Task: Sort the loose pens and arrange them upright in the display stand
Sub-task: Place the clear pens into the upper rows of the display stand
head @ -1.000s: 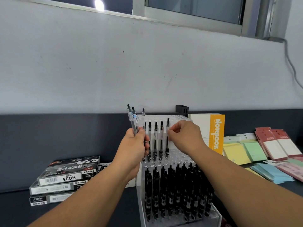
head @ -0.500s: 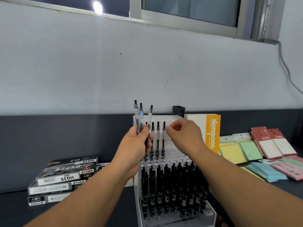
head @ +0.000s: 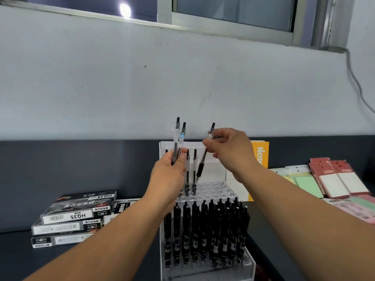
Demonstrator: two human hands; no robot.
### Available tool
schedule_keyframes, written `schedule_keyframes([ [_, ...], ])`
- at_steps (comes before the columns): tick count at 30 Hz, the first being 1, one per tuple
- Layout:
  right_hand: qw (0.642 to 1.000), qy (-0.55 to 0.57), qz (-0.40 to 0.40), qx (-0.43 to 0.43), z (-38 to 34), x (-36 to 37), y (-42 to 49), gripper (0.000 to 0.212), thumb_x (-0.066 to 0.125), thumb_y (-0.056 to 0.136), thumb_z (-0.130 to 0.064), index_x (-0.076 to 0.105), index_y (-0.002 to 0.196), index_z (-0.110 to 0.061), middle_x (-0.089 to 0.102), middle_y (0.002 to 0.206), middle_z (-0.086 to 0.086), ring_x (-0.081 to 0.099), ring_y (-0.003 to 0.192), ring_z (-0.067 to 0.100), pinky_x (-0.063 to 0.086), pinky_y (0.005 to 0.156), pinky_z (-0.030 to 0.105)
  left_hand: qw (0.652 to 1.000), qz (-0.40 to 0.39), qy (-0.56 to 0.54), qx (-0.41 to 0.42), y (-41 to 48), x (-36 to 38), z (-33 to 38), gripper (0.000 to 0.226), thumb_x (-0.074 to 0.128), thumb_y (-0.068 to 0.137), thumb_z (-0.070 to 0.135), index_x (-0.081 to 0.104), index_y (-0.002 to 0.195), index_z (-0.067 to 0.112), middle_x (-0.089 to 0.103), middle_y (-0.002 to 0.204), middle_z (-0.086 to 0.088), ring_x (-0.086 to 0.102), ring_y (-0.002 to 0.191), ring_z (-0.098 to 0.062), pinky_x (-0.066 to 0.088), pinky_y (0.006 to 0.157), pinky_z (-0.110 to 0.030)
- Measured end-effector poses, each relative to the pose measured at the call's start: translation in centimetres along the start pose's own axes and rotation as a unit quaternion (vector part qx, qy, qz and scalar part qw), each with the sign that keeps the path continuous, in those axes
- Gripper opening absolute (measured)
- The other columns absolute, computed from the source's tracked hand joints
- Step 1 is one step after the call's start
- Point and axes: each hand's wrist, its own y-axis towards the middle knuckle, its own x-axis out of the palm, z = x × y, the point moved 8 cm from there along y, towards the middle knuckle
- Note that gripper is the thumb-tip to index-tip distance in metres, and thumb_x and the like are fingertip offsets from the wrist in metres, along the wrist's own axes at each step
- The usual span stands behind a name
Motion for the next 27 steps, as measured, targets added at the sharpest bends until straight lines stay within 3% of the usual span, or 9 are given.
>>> schedule_keyframes([
  [2,0.998,-0.051,0.002,-0.034,0.1,0.1,0.3,0.027,0.075,0.083,-0.022,0.065,0.107,-0.019,0.071,0.091,0.001,0.069,0.086,0.018,0.055,0.086,0.037,1.0,0.011,-0.003,0.001,-0.1,-0.1,-0.1,0.019,0.047,0.1,0.029,0.062,0.11,0.031,0.053,0.077,0.01,0.05,0.071,-0.008,0.043,0.068,-0.024],
  [4,0.992,-0.112,-0.006,-0.054,0.4,0.7,0.3,0.028,0.072,0.085,-0.026,0.065,0.111,-0.019,0.067,0.088,-0.005,0.066,0.086,0.014,0.049,0.078,0.025,1.0,0.012,-0.013,-0.004,-0.2,-0.1,-0.4,0.021,0.046,0.1,0.028,0.061,0.114,0.031,0.052,0.073,0.01,0.047,0.066,-0.007,0.043,0.067,-0.023],
  [6,0.983,-0.168,-0.013,-0.069,0.9,1.3,0.2,0.029,0.07,0.087,-0.028,0.064,0.114,-0.02,0.062,0.084,-0.008,0.06,0.082,0.01,0.04,0.065,0.017,0.999,0.007,-0.03,-0.014,-0.5,0.0,-0.8,0.022,0.046,0.1,0.026,0.06,0.116,0.032,0.048,0.068,0.01,0.043,0.063,-0.007,0.043,0.065,-0.024],
  [11,0.971,-0.225,-0.065,-0.047,3.2,2.9,0.1,0.026,0.07,0.086,-0.029,0.064,0.11,-0.019,0.064,0.091,-0.006,0.048,0.065,-0.007,0.031,0.055,0.008,0.998,-0.008,-0.055,-0.008,-0.6,-0.2,-0.4,0.025,0.043,0.101,0.017,0.055,0.119,0.03,0.055,0.077,0.003,0.049,0.068,-0.006,0.045,0.065,-0.02],
  [17,0.952,-0.295,-0.071,-0.044,3.6,3.1,0.2,0.023,0.069,0.087,-0.034,0.066,0.102,-0.017,0.069,0.099,-0.003,0.052,0.079,0.007,0.035,0.072,0.017,0.998,-0.007,-0.057,-0.003,-0.3,-0.3,-0.4,0.023,0.043,0.101,0.015,0.056,0.115,0.03,0.06,0.076,0.003,0.053,0.065,-0.004,0.047,0.062,-0.017],
  [27,0.958,-0.273,-0.09,-0.017,3.3,1.9,-0.2,0.03,0.063,0.088,-0.041,0.063,0.108,-0.019,0.066,0.106,-0.003,0.054,0.087,0.011,0.039,0.075,0.023,0.999,-0.039,0.005,-0.013,-0.2,1.0,-0.3,0.019,0.048,0.1,0.018,0.062,0.109,0.028,0.067,0.077,0.009,0.056,0.068,-0.005,0.047,0.069,-0.022],
])
